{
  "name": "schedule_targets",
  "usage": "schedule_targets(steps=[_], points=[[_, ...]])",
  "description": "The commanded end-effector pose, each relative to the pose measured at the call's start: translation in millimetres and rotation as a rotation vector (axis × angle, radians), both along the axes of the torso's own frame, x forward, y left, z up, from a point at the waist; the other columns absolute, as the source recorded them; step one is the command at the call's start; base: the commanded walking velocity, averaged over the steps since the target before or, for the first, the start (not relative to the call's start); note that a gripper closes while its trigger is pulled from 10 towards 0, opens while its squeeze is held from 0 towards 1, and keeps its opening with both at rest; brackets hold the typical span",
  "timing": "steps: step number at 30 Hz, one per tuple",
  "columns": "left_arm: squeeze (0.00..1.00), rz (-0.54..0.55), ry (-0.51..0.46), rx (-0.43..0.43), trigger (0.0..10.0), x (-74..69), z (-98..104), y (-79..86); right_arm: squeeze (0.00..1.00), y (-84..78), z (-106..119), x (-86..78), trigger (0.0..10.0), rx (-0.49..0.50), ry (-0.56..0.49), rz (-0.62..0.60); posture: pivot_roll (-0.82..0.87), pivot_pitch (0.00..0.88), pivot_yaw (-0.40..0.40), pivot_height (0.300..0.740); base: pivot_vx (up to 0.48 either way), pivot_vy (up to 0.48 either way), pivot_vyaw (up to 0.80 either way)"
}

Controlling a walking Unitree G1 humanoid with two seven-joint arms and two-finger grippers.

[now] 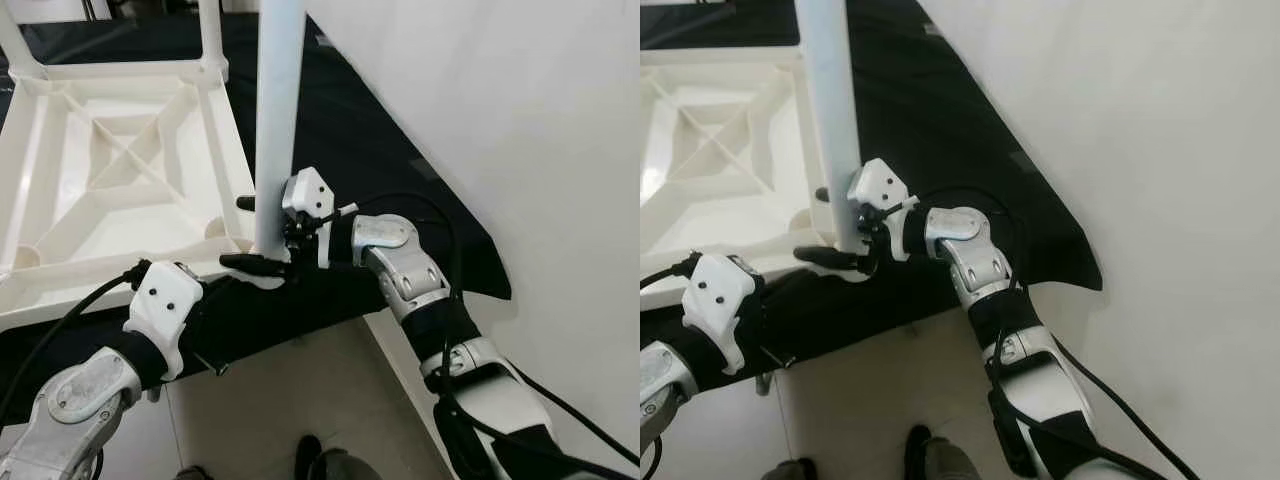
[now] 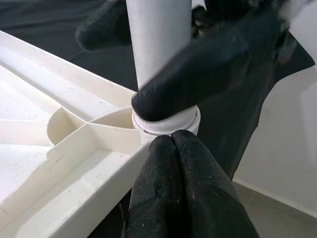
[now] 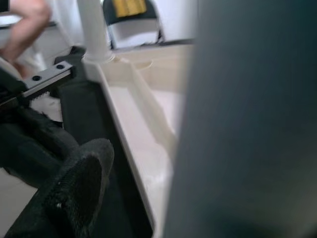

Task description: Building children table

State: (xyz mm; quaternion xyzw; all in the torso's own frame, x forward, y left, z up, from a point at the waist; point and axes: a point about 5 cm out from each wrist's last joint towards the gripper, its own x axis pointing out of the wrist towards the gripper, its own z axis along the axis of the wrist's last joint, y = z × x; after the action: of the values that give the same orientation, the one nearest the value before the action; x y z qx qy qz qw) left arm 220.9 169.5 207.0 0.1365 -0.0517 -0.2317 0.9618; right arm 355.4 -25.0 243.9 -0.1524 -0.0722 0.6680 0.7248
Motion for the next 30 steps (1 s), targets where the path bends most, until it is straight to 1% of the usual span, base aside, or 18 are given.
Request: schedule_targets(steps=[1, 4, 5, 7, 8, 16, 18, 19, 20, 22, 23, 24, 25, 26, 27, 28, 29, 30], points=[[0.00, -0.002, 0.007, 0.003, 10.0, -2.2, -2, -1.5, 0.00, 2.9, -2, -1.5, 10.0, 0.002, 0.020, 0.036, 0.13, 0.258, -0.183, 0.740, 0.000, 0.000, 0.00], [0.00, -0.001, 0.007, 0.003, 10.0, -2.6, -2, -1.6, 0.00, 2.7, -1, 0.9, 10.0, -0.010, 0.019, 0.061, 0.13, 0.262, -0.185, 0.740, 0.000, 0.000, 0.00], [0.00, 0.001, 0.007, 0.004, 10.0, -3.0, -2, -1.6, 0.00, 2.7, 0, 1.6, 1.6, -0.023, 0.027, 0.089, 0.13, 0.264, -0.187, 0.740, 0.000, 0.000, 0.00], [0.00, 0.002, 0.007, 0.004, 10.0, -3.4, -2, -1.5, 0.00, 2.7, 1, 1.9, 1.6, -0.031, 0.033, 0.110, 0.13, 0.265, -0.188, 0.740, 0.000, 0.000, 0.00], [0.00, 0.003, 0.008, 0.005, 10.0, -3.7, -1, -1.3, 0.00, 2.6, 1, 2.2, 0.0, -0.035, 0.041, 0.127, 0.13, 0.267, -0.188, 0.740, 0.000, 0.000, 0.00], [0.00, 0.004, 0.010, 0.003, 10.0, -4.1, -2, -1.6, 0.00, -0.9, 0, 5.0, 0.0, -0.032, 0.050, 0.137, 0.13, 0.267, -0.184, 0.740, 0.000, 0.000, 0.00], [0.00, 0.001, 0.011, 0.002, 10.0, -3.9, -2, -2.1, 0.00, -7.0, -4, 6.9, 0.0, -0.030, 0.048, 0.107, 0.12, 0.261, -0.185, 0.740, 0.000, 0.000, 0.00], [0.00, 0.001, 0.011, 0.002, 10.0, -3.9, -2, -2.1, 0.00, -7.0, -4, 6.9, 0.0, -0.030, 0.048, 0.107, 0.12, 0.261, -0.185, 0.740, 0.000, 0.000, 0.00], [0.00, 0.000, 0.011, 0.002, 10.0, -3.8, -2, -2.3, 0.00, -11.4, -6, 9.0, 0.0, -0.027, 0.036, 0.059, 0.12, 0.261, -0.186, 0.740, 0.000, 0.000, 0.00], [0.00, 0.000, 0.011, 0.002, 10.0, -3.8, -2, -2.3, 0.00, -11.4, -6, 9.0, 0.0, -0.027, 0.036, 0.059, 0.12, 0.261, -0.186, 0.740, 0.000, 0.000, 0.00], [0.00, 0.000, 0.011, 0.002, 10.0, -3.7, -2, -2.1, 0.00, -16.3, -8, 13.7, 0.0, -0.018, 0.025, -0.045, 0.12, 0.260, -0.187, 0.740, 0.000, 0.000, 0.00], [0.00, 0.002, 0.011, 0.002, 10.0, -3.8, -3, -1.4, 0.00, -21.5, -18, 22.1, 0.0, 0.038, 0.068, -0.278, 0.10, 0.257, -0.198, 0.740, 0.000, 0.000, 0.00], [0.00, 0.002, 0.011, 0.002, 10.0, -3.8, -3, -1.4, 0.00, -21.5, -18, 22.1, 0.0, 0.038, 0.068, -0.278, 0.10, 0.257, -0.198, 0.740, 0.000, 0.000, 0.00], [0.00, 0.003, 0.010, 0.002, 10.0, -3.9, -3, -0.6, 0.00, -26.4, -25, 27.2, 0.0, 0.069, 0.100, -0.445, 0.10, 0.258, -0.197, 0.740, 0.000, 0.000, 0.00], [0.00, 0.003, 0.012, 0.002, 10.0, -4.0, -3, 0.3, 0.00, -29.8, -41, 27.9, 0.0, 0.096, 0.117, -0.703, 0.10, 0.260, -0.189, 0.740, 0.000, 0.000, 0.00], [0.00, 0.003, 0.012, 0.002, 10.0, -4.0, -3, 0.3, 0.00, -29.8, -41, 27.9, 0.0, 0.096, 0.117, -0.703, 0.10, 0.260, -0.189, 0.740, 0.000, 0.000, 0.00], [0.00, 0.003, 0.013, 0.002, 10.0, -4.0, -3, 0.8, 0.00, -33.7, -52, 26.0, 0.0, 0.108, 0.120, -0.870, 0.10, 0.260, -0.189, 0.740, 0.000, 0.000, 0.00], [0.00, 0.001, 0.015, 0.004, 10.0, -3.9, -3, 0.5, 0.00, -24.2, -64, 10.0, 0.0, 0.087, 0.127, -0.876, 0.10, 0.270, -0.183, 0.740, 0.000, 0.000, 0.00]])
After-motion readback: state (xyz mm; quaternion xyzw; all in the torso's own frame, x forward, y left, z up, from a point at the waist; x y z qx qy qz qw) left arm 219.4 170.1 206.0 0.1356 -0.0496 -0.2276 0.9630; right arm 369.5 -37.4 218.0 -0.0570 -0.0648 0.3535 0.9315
